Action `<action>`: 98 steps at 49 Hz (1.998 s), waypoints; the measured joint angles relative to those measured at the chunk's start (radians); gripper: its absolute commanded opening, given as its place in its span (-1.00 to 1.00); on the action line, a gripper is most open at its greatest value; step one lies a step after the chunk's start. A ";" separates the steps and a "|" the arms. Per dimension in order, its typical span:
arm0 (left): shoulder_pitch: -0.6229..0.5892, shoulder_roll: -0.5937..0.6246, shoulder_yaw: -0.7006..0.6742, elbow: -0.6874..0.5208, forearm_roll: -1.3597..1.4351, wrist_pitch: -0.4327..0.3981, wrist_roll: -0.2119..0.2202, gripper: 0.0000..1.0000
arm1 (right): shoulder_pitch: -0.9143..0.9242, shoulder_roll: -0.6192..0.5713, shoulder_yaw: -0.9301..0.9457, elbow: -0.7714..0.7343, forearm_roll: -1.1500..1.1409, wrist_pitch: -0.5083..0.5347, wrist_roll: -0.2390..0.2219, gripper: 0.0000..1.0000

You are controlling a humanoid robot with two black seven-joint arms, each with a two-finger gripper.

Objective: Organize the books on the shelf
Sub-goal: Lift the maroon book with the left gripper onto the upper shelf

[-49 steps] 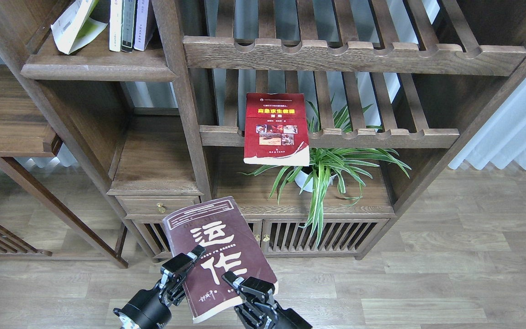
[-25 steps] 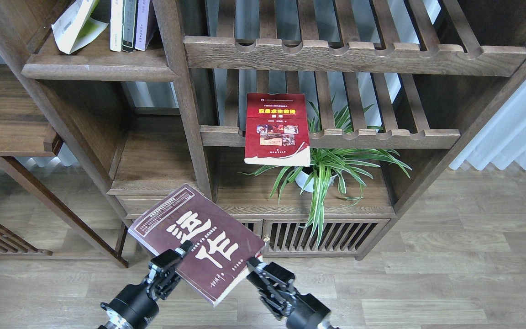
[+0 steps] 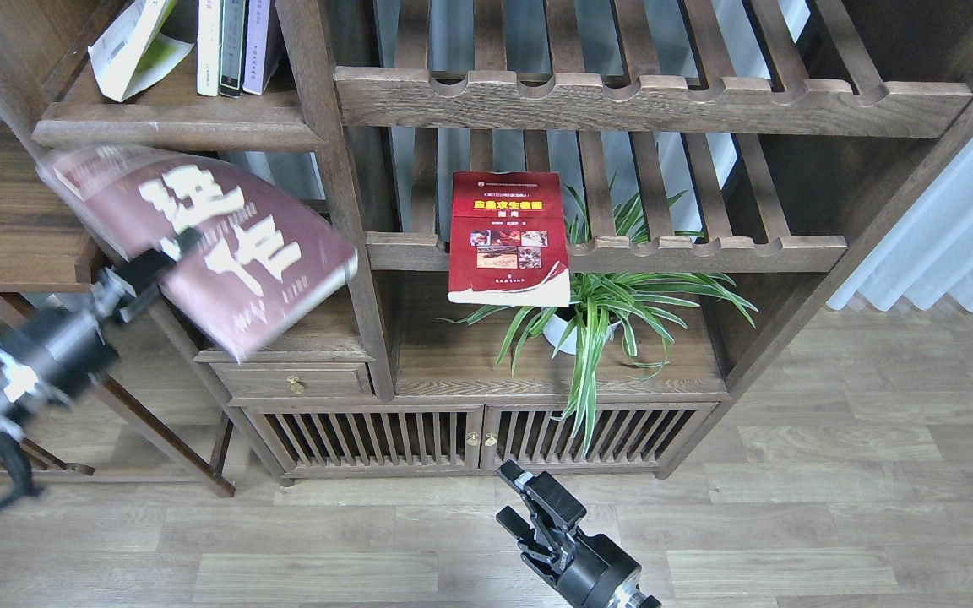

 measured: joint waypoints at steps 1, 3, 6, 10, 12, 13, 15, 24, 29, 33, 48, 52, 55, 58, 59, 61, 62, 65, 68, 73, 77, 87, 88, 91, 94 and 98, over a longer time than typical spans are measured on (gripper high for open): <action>-0.032 0.011 0.000 0.000 0.000 0.000 0.000 -0.98 | -0.001 0.000 0.000 0.000 0.000 0.000 0.000 0.97; -0.071 0.022 0.000 0.001 -0.001 0.000 -0.001 -0.98 | -0.001 0.000 0.000 0.000 -0.001 0.000 0.000 0.97; -0.149 0.041 0.000 0.001 -0.002 0.000 -0.001 -0.98 | -0.002 0.000 0.000 0.000 -0.001 0.000 0.000 0.97; -0.231 0.090 0.000 0.001 -0.004 -0.001 -0.001 -0.98 | 0.000 -0.002 0.009 0.014 0.001 0.000 0.000 0.96; -0.256 0.116 -0.001 0.000 -0.005 -0.001 0.000 -0.98 | 0.003 -0.006 0.023 0.033 0.003 0.000 0.002 0.97; -0.267 0.131 -0.001 0.000 -0.005 -0.001 0.003 -0.98 | 0.004 -0.009 0.033 0.045 0.004 0.000 0.003 0.97; -0.282 0.158 -0.001 0.002 -0.005 -0.001 0.009 -0.97 | 0.004 -0.016 0.062 0.079 0.005 0.000 0.004 0.97; -0.312 0.265 -0.020 0.004 0.003 0.000 0.063 -0.97 | 0.003 -0.031 0.133 0.134 0.005 0.000 0.025 0.97; -0.314 0.294 -0.048 0.008 0.009 0.000 0.090 -0.97 | 0.004 -0.031 0.135 0.134 0.004 0.000 0.026 0.97; -0.331 0.304 -0.068 0.047 0.046 0.000 0.131 -0.96 | 0.004 -0.031 0.135 0.134 0.004 0.000 0.026 0.97; -0.498 0.259 -0.075 0.220 0.270 0.000 0.166 -0.96 | -0.003 -0.027 0.135 0.134 0.002 0.000 0.026 0.97; -0.547 0.193 -0.065 0.266 0.305 0.000 0.168 -0.96 | -0.003 -0.025 0.135 0.134 0.002 0.000 0.026 0.97; -0.580 0.150 -0.056 0.291 0.320 0.000 0.177 -0.96 | -0.004 -0.024 0.135 0.134 0.002 0.000 0.026 0.97; -0.607 0.110 -0.052 0.312 0.346 0.000 0.204 -0.96 | -0.005 -0.024 0.135 0.134 0.002 0.000 0.026 0.97; -0.614 0.097 -0.052 0.319 0.356 0.000 0.212 -0.96 | -0.005 -0.024 0.135 0.134 0.002 0.000 0.026 0.97; -0.633 0.062 -0.051 0.340 0.386 0.000 0.229 -0.96 | -0.006 -0.025 0.135 0.134 0.002 0.000 0.026 0.97; -0.637 0.052 -0.051 0.346 0.395 0.000 0.232 -0.96 | -0.006 -0.026 0.135 0.134 0.002 0.000 0.026 0.97; -0.652 0.000 -0.051 0.373 0.438 0.000 0.240 -0.96 | -0.006 -0.027 0.136 0.134 0.002 0.000 0.027 0.97; -0.667 -0.051 -0.051 0.407 0.493 0.000 0.243 -0.95 | -0.006 -0.026 0.137 0.136 0.001 0.000 0.027 0.97; -0.699 -0.111 -0.056 0.476 0.593 0.000 0.241 -0.95 | -0.006 -0.025 0.137 0.136 0.001 0.000 0.028 0.97; -0.715 -0.159 -0.064 0.528 0.647 0.000 0.237 -0.94 | -0.006 -0.025 0.137 0.136 0.001 0.000 0.028 0.97; -0.755 -0.246 -0.072 0.652 0.738 0.000 0.233 -0.89 | -0.006 -0.025 0.137 0.136 0.002 0.000 0.028 0.97; -0.755 -0.254 -0.072 0.659 0.742 0.000 0.232 -0.89 | -0.006 -0.025 0.137 0.136 0.002 0.000 0.028 0.97; -0.755 -0.270 -0.069 0.668 0.747 0.000 0.232 -0.83 | -0.006 -0.023 0.138 0.136 0.002 0.000 0.028 0.97; -0.755 -0.280 -0.064 0.670 0.748 0.000 0.231 -0.81 | -0.006 -0.023 0.138 0.136 0.002 0.000 0.028 0.97; -0.751 -0.295 -0.060 0.671 0.748 0.000 0.231 -0.89 | -0.006 -0.022 0.138 0.136 0.002 0.000 0.028 0.97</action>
